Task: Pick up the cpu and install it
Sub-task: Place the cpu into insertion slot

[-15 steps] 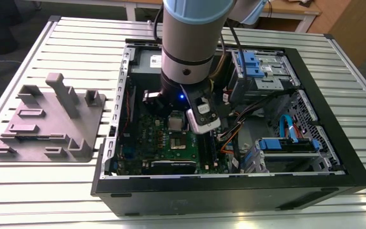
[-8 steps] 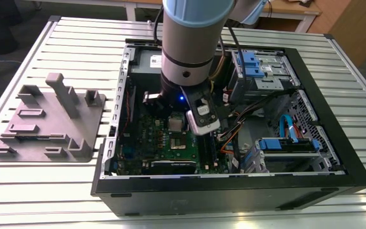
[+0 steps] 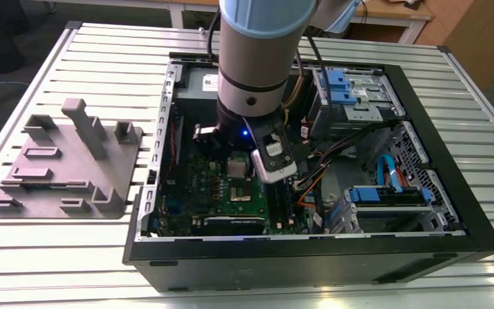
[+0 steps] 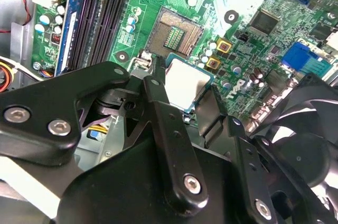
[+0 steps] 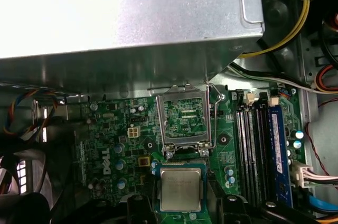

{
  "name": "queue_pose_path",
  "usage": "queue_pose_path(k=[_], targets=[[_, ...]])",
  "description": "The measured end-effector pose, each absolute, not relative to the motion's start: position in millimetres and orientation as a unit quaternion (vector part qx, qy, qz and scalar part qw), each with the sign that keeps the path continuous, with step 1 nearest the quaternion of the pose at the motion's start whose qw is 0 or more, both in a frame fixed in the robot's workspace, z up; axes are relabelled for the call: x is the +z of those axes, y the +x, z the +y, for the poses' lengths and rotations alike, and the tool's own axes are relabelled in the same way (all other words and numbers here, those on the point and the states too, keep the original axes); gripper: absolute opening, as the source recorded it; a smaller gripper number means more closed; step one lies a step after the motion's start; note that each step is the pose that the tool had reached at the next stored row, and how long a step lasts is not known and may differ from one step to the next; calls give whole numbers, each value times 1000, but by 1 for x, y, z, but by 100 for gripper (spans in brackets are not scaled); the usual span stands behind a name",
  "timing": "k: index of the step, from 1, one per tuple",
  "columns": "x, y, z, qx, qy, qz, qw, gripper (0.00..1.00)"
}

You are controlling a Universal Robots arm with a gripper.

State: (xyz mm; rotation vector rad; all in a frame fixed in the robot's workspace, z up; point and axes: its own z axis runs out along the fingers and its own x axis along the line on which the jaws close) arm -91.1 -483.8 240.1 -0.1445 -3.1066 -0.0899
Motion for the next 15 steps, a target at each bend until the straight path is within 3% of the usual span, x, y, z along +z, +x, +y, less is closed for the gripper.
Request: queue_pose_path(k=[15], targets=[[223, -91, -489, -28, -30, -999, 15, 47]])
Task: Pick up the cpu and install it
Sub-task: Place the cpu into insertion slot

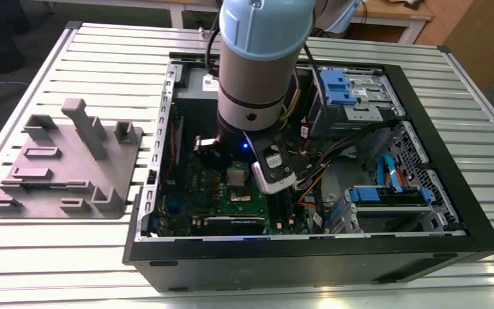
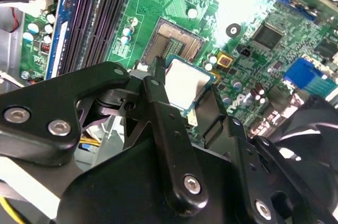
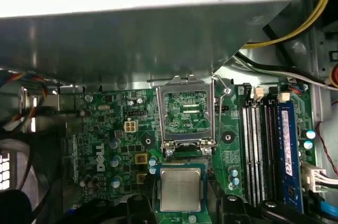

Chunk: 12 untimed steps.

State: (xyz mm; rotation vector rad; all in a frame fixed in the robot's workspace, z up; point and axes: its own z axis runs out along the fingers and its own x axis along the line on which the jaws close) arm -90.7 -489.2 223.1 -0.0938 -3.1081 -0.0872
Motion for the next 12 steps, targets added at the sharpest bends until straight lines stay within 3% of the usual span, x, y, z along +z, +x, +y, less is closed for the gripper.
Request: queue_pose_path(k=[12], targets=[[212, -91, -492, -25, -14, -1000, 10, 47]])
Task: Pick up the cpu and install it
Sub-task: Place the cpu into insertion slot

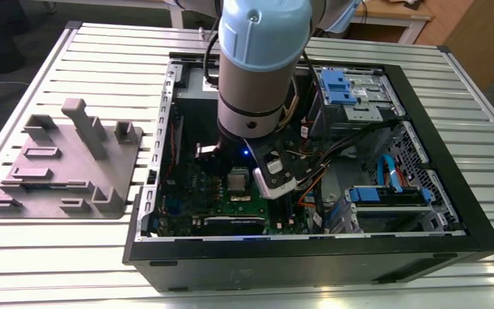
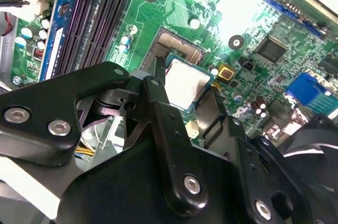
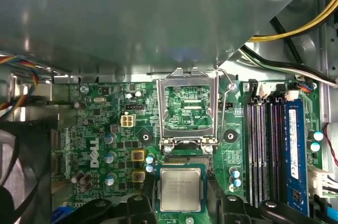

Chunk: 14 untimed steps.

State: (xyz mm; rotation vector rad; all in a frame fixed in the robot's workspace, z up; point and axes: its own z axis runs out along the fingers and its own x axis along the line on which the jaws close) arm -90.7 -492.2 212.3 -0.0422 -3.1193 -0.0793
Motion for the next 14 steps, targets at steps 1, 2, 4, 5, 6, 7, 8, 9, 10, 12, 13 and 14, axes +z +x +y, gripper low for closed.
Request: queue_pose_path(k=[1, 2, 4, 5, 6, 7, 8, 9, 10, 12, 13, 14], targets=[[212, -91, -492, -25, -13, -1000, 9, 47], [211, -91, -492, -24, -13, -1000, 8, 47], [210, -91, -492, -21, -13, -1000, 5, 47], [209, -91, -493, -20, -14, -1000, 3, 47], [208, -91, -493, -19, -16, -1000, 2, 47], [207, -91, -493, -18, -18, -1000, 1, 47], [206, -91, -493, -17, -20, -1000, 1, 47], [206, -91, -493, -17, -22, -1000, 1, 47], [205, -91, -493, -17, -24, -1000, 0, 47], [204, -91, -493, -16, -27, -1000, 0, 47], [203, -91, -493, -16, -28, -999, -1, 47], [202, -91, -493, -16, -29, -999, -1, 47]])
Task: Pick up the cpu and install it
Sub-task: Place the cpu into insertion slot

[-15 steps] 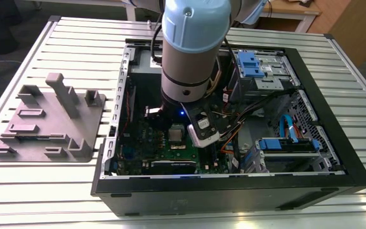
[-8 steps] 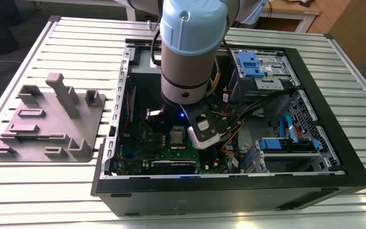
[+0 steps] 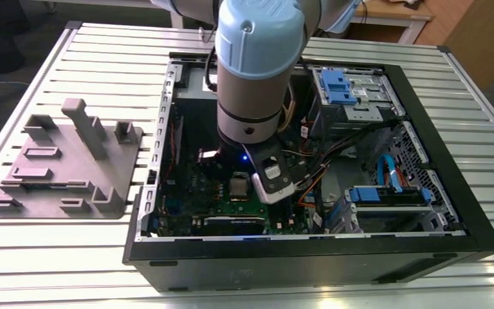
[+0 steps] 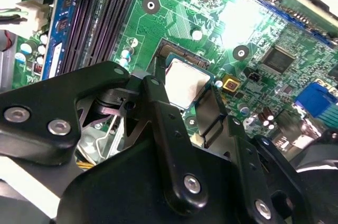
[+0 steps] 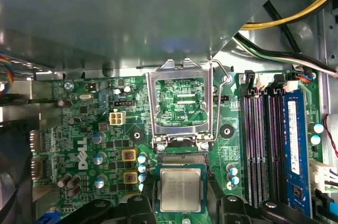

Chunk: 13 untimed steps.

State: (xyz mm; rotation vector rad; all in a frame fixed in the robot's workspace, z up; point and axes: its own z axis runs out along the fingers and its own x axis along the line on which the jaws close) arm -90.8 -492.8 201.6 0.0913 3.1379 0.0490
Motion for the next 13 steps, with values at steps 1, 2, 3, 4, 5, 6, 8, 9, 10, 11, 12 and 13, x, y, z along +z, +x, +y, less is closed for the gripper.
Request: queue_pose_path(k=[1, 2, 3, 4, 5, 6, 8, 9, 10, 11, 12, 13], targets=[[201, -91, -493, 15, 30, 999, 1, 47], [200, -91, -493, 15, 30, 999, 2, 47], [200, -91, -493, 15, 30, 999, 2, 47], [200, -91, -493, 15, 30, 999, 2, 47], [199, -91, -493, 15, 30, 999, 3, 47], [198, -91, -493, 15, 30, 999, 3, 47], [197, -91, -493, 15, 30, 999, 5, 47], [197, -91, -493, 15, 30, 999, 6, 47], [197, -91, -493, 15, 30, 999, 6, 47], [197, -91, -493, 15, 30, 999, 7, 47], [196, -92, -493, 15, 30, 999, 8, 47], [195, -92, -493, 15, 30, 999, 10, 47]])
